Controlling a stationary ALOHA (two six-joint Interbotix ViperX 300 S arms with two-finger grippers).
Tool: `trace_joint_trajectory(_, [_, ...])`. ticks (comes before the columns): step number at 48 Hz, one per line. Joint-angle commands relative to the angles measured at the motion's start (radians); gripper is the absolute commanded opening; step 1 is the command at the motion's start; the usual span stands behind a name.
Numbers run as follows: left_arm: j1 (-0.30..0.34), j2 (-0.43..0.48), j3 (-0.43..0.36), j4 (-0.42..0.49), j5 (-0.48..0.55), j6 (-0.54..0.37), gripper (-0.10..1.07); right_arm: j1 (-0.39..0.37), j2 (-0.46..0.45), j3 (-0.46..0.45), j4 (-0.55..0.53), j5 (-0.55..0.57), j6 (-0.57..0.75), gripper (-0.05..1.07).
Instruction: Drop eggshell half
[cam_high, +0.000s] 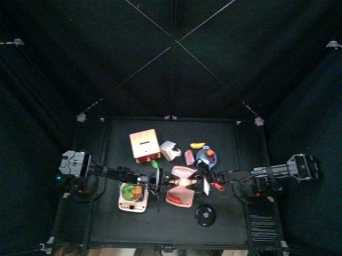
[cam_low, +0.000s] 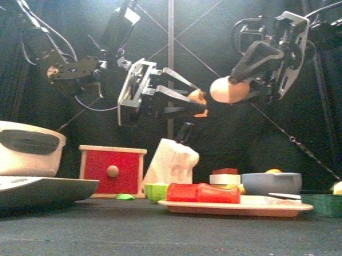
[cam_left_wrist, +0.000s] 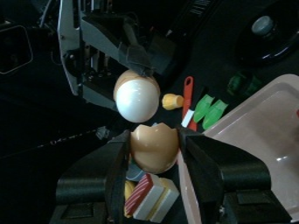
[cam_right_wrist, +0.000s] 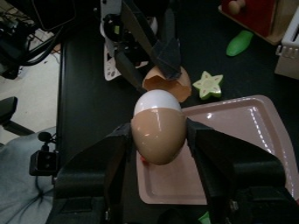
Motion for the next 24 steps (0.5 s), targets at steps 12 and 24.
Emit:
trace_joint_trajectory(12, [0.003, 0.005, -0.015, -0.020, -0.003, -0.011, 0.58, 0.000, -0.021, -0.009, -0.002, 0.000, -0.002, 0.48])
trace_joint_trajectory(24, [-0.005, 0.031, -0.014, -0.127, -0.003, -0.011, 0.58, -0.005, -0.015, -0.008, -0.003, 0.011, -0.003, 0.48])
